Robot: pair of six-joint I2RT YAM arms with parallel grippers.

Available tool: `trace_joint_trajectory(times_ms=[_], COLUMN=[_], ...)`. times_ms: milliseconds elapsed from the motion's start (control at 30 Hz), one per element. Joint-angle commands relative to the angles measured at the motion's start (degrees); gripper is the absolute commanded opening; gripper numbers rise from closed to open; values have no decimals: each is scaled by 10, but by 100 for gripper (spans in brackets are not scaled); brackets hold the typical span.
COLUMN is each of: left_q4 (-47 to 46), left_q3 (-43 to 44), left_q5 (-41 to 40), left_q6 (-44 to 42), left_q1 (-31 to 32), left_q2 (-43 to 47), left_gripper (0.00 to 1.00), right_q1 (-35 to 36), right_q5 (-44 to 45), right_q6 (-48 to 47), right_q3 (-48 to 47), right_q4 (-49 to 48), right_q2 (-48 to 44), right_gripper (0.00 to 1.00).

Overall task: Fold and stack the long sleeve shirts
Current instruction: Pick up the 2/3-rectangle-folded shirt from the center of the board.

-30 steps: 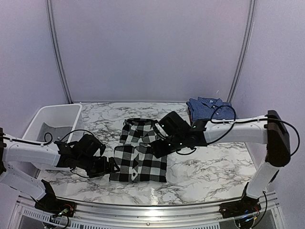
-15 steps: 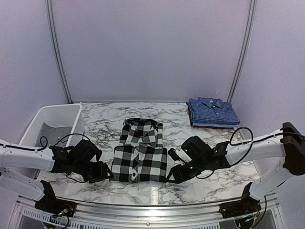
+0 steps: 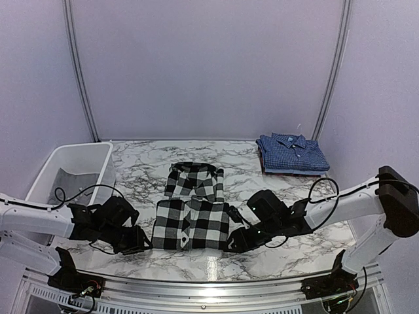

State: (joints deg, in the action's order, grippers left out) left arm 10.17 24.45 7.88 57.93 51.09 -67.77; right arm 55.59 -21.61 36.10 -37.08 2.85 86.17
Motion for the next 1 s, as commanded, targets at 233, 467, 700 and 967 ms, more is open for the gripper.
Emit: trace_joint_trajectory(times_ms=[233, 467, 700, 967], left_q4=[-45, -58, -74, -82], left_q3=[-21, -21, -29, -16], left_q5=[22, 21, 18, 12], left_q6=[10, 12, 22, 28], left_q1=[12, 17, 21, 25], left_q2=[-30, -42, -49, -66], left_gripper=[34, 29, 25, 9], right_q1=[-2, -2, -2, -2], right_q5=[-15, -22, -25, -20], right_q6=[19, 23, 27, 23], right_q3=[8, 1, 12, 6], right_q4=[-60, -77, -89, -90], right_q2=[17, 36, 40, 42], right_gripper=[39, 34, 32, 14])
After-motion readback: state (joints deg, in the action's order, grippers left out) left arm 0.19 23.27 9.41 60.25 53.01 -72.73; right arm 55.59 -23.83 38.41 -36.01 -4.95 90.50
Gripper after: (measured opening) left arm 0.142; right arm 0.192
